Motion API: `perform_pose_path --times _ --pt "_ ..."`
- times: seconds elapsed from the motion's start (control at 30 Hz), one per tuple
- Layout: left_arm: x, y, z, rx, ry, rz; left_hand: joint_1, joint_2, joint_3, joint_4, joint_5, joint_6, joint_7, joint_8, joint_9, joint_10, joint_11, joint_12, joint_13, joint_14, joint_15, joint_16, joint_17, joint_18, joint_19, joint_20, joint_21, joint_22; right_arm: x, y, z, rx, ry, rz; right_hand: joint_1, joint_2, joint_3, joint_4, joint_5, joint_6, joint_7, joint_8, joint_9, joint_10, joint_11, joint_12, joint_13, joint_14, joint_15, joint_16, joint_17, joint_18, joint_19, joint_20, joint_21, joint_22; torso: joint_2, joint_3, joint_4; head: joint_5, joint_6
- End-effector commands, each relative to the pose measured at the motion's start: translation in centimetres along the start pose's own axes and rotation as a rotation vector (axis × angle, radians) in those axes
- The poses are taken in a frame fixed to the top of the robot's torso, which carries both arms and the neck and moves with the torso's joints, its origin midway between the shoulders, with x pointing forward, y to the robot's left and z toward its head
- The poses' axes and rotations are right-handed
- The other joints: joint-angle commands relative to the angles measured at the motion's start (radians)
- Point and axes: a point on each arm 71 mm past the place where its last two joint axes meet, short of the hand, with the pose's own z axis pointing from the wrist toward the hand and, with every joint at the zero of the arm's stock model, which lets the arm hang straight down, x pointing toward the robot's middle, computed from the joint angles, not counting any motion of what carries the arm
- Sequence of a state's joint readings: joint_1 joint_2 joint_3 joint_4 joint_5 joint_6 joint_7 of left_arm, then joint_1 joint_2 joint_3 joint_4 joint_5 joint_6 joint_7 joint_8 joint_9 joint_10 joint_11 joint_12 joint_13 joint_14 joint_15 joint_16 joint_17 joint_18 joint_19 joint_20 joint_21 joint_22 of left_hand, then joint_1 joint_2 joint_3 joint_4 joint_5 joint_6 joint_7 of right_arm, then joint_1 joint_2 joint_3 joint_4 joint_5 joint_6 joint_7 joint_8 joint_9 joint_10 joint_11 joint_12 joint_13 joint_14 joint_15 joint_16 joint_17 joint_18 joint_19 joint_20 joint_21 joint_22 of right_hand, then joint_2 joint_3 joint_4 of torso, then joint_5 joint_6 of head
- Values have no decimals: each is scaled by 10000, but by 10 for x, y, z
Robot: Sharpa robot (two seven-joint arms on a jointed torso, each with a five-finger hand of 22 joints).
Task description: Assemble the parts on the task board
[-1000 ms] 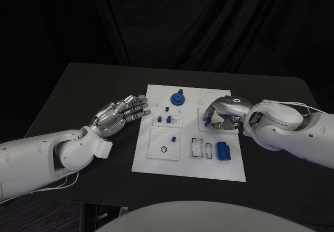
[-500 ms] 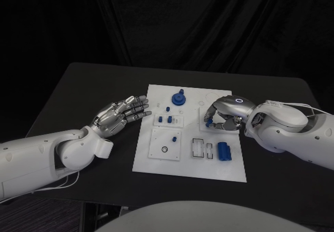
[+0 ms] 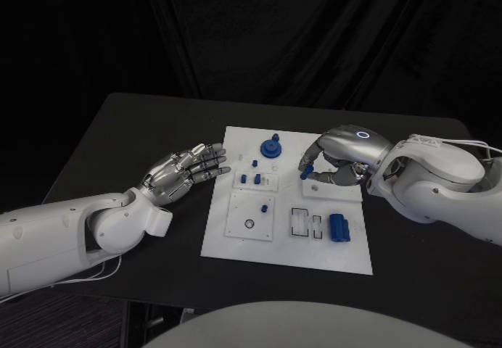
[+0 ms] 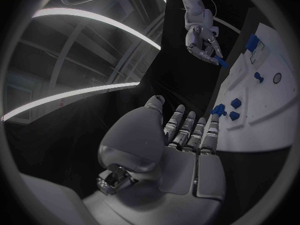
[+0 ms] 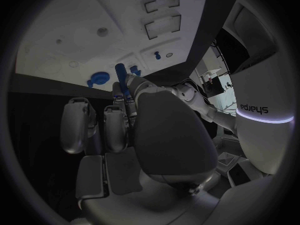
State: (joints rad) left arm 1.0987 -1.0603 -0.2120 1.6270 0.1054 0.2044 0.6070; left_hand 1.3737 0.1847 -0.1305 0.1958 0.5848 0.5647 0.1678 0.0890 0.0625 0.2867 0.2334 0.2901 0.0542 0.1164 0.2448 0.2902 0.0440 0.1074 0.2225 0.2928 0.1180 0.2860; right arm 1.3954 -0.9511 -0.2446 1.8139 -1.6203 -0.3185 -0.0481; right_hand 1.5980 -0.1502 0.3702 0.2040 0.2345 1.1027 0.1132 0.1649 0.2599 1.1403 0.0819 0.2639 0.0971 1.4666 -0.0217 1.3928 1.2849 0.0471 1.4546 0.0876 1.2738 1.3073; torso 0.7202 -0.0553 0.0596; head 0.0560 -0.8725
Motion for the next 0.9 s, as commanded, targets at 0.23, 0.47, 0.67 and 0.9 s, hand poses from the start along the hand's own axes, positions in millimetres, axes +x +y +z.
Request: perform_pose_path --times 0.23,0.47,0.67,0.9 --pt "1 0 0 77 17 -47 -8 12 7 -32 40 88 731 66 14 66 17 53 8 51 24 25 4 47 56 -1 48 -4 4 45 19 -1320 -65 -368 -16 -75 92 -9 -63 80 -5 60 51 415 -334 6 120 297 -48 -68 -19 188 20 -77 -47 1757 3 -14 -5 269 -2" --pt "1 0 1 119 61 -72 -5 29 20 -36 42 39 740 59 8 38 25 32 2 34 24 6 -1 44 37 -2 42 -22 26 80 38 -2537 294 -342 -25 -91 135 -54 -73 105 -21 70 99 489 -359 0 141 296 -64 -84 -35 189 17 -88 -56 1756 14 4 -7 358 -2" --pt "1 0 1 111 70 -77 -3 40 29 -38 42 38 744 60 8 35 28 35 1 27 25 1 -3 41 21 -3 35 -38 51 93 50 -3007 742 -155 -26 -100 161 -86 -43 105 -24 68 123 528 -369 -2 154 294 -73 -94 -44 195 7 -96 -84 1749 3 -5 10 351 -2" --pt "0 0 0 101 28 -58 -2 46 33 -39 41 27 745 58 6 35 30 38 1 25 26 6 -3 40 25 -3 39 -29 68 97 59 -3113 1009 -222 -32 -108 185 -111 -7 80 -18 50 138 529 -365 -21 160 287 -75 -110 -63 207 -15 -101 -140 1734 4 -14 5 357 -2"
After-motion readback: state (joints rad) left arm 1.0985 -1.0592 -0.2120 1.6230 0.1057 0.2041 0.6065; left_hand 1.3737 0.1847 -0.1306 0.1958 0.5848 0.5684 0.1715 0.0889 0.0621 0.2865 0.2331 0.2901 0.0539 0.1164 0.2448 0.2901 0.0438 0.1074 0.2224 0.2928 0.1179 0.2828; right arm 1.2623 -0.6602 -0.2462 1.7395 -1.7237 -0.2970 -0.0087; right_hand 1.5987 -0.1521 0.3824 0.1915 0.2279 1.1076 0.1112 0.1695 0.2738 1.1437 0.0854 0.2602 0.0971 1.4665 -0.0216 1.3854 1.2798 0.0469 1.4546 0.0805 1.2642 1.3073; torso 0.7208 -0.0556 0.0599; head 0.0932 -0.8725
